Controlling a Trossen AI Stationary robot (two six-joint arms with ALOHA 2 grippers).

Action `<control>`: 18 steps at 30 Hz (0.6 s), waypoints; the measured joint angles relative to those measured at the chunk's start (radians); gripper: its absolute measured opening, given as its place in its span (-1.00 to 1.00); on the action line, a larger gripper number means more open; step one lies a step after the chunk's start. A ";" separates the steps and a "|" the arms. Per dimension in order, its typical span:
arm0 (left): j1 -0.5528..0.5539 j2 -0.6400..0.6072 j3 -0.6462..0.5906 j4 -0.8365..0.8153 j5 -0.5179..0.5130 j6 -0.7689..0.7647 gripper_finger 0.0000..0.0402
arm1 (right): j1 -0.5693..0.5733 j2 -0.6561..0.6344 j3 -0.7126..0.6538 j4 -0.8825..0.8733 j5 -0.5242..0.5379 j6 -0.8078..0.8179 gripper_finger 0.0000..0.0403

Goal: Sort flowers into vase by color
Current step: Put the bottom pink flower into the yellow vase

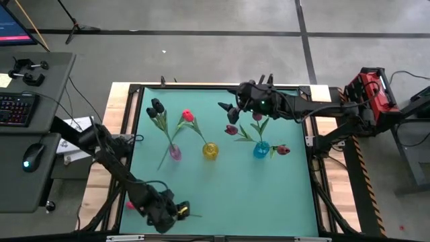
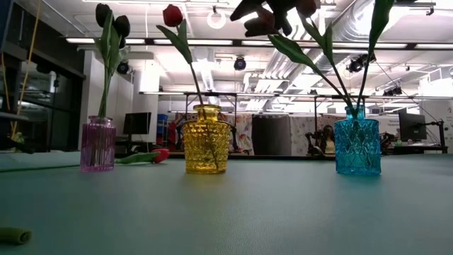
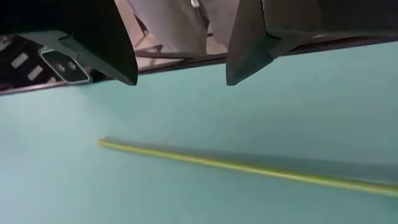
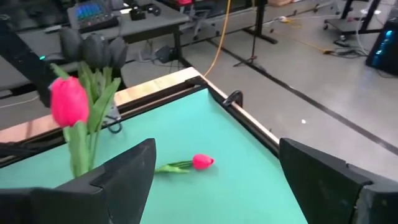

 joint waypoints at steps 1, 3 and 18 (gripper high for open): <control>0.002 0.005 0.019 -0.032 0.000 0.000 0.15 | 0.000 0.000 0.000 0.000 -0.007 0.000 0.61; -0.005 0.005 0.063 -0.116 -0.002 -0.005 0.15 | 0.003 0.000 0.000 0.002 -0.010 0.000 0.61; -0.199 -0.022 0.284 -0.809 -0.319 -0.019 0.15 | 0.002 0.000 0.000 0.060 -0.010 0.207 0.61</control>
